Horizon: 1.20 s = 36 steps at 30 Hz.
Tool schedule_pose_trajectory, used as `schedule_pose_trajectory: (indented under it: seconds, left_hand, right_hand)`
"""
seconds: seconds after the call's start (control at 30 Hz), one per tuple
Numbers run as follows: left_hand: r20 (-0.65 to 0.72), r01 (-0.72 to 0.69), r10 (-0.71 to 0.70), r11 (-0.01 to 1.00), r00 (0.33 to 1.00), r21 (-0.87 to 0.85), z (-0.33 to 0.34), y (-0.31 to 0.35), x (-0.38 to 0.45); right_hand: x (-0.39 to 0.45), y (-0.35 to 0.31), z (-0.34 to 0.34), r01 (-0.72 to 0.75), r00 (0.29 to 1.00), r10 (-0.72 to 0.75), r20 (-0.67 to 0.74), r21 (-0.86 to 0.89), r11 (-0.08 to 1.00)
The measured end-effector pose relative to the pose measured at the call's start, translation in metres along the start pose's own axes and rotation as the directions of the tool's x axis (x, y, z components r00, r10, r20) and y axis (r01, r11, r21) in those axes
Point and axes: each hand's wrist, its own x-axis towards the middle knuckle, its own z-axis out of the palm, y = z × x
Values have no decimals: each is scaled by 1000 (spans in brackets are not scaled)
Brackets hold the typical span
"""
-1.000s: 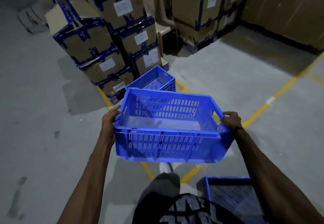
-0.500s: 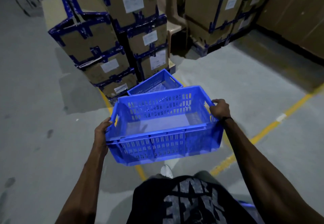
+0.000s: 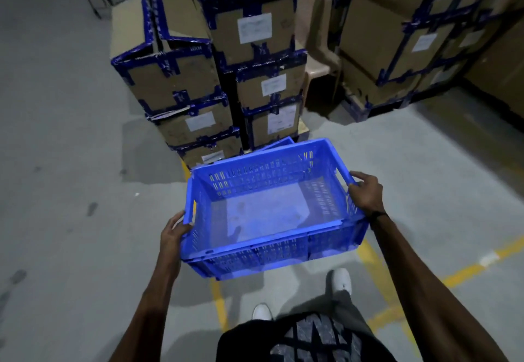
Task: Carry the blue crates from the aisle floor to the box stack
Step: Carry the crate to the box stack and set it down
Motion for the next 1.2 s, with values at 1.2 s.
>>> schedule_pose_trajectory:
  seconds: [1.2]
  left_hand:
    - [-215, 463, -418, 852, 883, 243, 324, -116, 289]
  right_hand:
    - [479, 89, 106, -21, 965, 54, 258, -130, 991]
